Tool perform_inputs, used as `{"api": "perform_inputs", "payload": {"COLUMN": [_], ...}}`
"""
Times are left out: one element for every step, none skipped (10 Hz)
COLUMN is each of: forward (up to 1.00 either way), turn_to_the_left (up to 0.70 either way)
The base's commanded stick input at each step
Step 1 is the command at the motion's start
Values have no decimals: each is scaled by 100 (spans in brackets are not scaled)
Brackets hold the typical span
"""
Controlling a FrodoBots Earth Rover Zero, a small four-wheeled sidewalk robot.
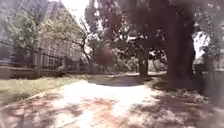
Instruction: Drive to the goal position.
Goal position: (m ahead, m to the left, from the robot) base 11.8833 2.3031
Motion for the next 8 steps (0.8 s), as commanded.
{"api": "perform_inputs", "payload": {"forward": [70,70,70,70,70,70,70,70], "turn_to_the_left": [0,0,0,0,0,0,0,0]}}
